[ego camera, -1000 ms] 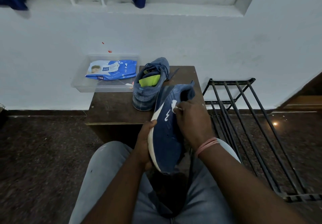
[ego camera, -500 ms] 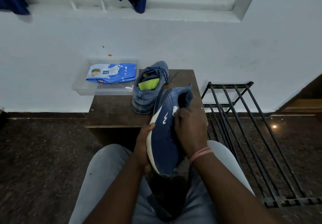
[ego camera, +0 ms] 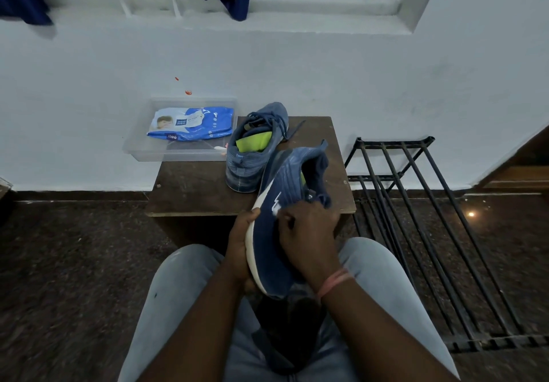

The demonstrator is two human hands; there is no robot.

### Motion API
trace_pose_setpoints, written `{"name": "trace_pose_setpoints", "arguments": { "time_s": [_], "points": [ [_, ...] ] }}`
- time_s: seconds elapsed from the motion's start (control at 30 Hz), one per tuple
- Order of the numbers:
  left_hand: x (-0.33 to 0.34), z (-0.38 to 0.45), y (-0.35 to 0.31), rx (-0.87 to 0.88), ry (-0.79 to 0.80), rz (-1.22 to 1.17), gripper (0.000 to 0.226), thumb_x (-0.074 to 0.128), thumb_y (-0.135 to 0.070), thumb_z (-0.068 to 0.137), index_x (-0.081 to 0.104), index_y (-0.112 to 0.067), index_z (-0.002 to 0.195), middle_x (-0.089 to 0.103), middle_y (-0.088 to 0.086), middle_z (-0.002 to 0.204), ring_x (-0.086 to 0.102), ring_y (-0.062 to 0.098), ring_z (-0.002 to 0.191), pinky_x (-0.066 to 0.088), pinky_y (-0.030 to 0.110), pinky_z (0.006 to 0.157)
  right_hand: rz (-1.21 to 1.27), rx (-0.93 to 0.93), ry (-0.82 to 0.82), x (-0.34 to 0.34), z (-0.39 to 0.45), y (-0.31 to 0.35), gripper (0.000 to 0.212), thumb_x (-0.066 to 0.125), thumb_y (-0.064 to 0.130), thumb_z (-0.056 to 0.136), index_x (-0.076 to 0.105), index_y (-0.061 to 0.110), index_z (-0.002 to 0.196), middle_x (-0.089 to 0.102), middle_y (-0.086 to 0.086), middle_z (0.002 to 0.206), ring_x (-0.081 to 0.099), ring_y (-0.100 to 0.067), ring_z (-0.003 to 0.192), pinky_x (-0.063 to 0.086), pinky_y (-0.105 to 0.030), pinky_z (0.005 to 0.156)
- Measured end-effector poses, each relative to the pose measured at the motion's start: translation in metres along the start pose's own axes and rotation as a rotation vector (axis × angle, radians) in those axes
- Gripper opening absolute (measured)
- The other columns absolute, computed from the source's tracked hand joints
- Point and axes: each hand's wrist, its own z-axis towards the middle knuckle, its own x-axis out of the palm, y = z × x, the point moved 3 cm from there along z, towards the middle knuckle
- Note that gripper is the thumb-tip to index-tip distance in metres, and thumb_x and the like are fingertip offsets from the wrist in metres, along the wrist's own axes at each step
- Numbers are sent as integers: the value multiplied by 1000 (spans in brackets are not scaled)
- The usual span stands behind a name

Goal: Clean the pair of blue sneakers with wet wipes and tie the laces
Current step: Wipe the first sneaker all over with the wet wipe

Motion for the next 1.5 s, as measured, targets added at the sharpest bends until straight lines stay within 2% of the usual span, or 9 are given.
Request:
{"name": "trace_pose_setpoints", "arguments": {
  "time_s": [0.1, 0.33, 0.43, 0.53, 0.83, 1.0, 1.27, 1.37, 1.5],
  "points": [
    [-7, 3, 0, 10, 5, -7, 58, 55, -43, 94, 63, -4, 136, 67, 20, 125, 60, 33, 115, 39, 45, 111, 58, -67, 132, 3, -12, -1, 24, 55, 32, 86, 74, 27, 73, 71, 10, 81, 60, -19, 86, 29, -38, 77],
    [5, 2, 2, 22, -36, 30, 51, 48, -40, 93, 74, -7, 120, 72, 18, 118, 71, 30, 103, 58, 38, 88, -225, 106, -153, -22, 42, -19, 24, 57, 32, 92, 63, 25, 69, 63, 10, 79, 51, -22, 89, 29, -42, 81],
    [4, 0, -1, 22, -5, -2, 49, 59, -42, 86, 77, -5, 112, 75, 17, 106, 73, 29, 95, 60, 36, 83, -64, 62, -30, -8, 24, -10, 23, 54, 24, 90, 62, 24, 68, 61, 6, 77, 51, -22, 84, 38, -44, 80],
    [-2, 3, -2, -3, -1, -49, 55, 41, -44, 99, 77, -5, 110, 74, 18, 103, 72, 30, 92, 60, 37, 82, -7, -60, 99, 3, -12, 4, 21, 54, 22, 83, 67, 24, 66, 66, 6, 75, 54, -24, 84, 33, -40, 76],
    [9, 3, -2, 50, -35, -64, 49, 45, -37, 89, 82, -5, 94, 77, 15, 92, 75, 26, 81, 62, 32, 71, -243, 32, -77, -6, 11, 4, 13, 63, 21, 83, 66, 25, 71, 66, 7, 80, 53, -24, 88, 24, -40, 76],
    [1, 2, -3, 21, -85, -68, 59, 33, -39, 103, 81, -7, 99, 76, 16, 97, 74, 27, 86, 62, 34, 77, -60, -99, 90, 1, -10, 11, 16, 58, 20, 81, 65, 26, 68, 64, 8, 74, 52, -23, 86, 36, -42, 77],
    [9, 3, 1, 49, -2, -4, 59, 81, -38, 70, 75, -5, 118, 73, 19, 115, 72, 32, 100, 58, 39, 88, -149, 172, -161, -31, 49, -21, 19, 54, 27, 92, 62, 27, 75, 63, 11, 83, 49, -19, 96, 20, -39, 79],
    [4, 2, -1, 55, -18, -39, 45, 64, -37, 78, 79, -4, 104, 76, 18, 96, 74, 28, 85, 61, 34, 74, -158, 65, -106, -18, 21, -2, 22, 54, 27, 94, 64, 25, 74, 62, 7, 79, 52, -23, 89, 30, -40, 77],
    [1, 3, 4, 43, 7, -98, 52, 42, -42, 98, 74, -8, 122, 74, 17, 112, 72, 31, 102, 59, 40, 88, -146, -126, -33, -3, 4, 6, 16, 59, 23, 88, 66, 27, 74, 64, 8, 78, 52, -22, 92, 30, -41, 77]
  ]
}}
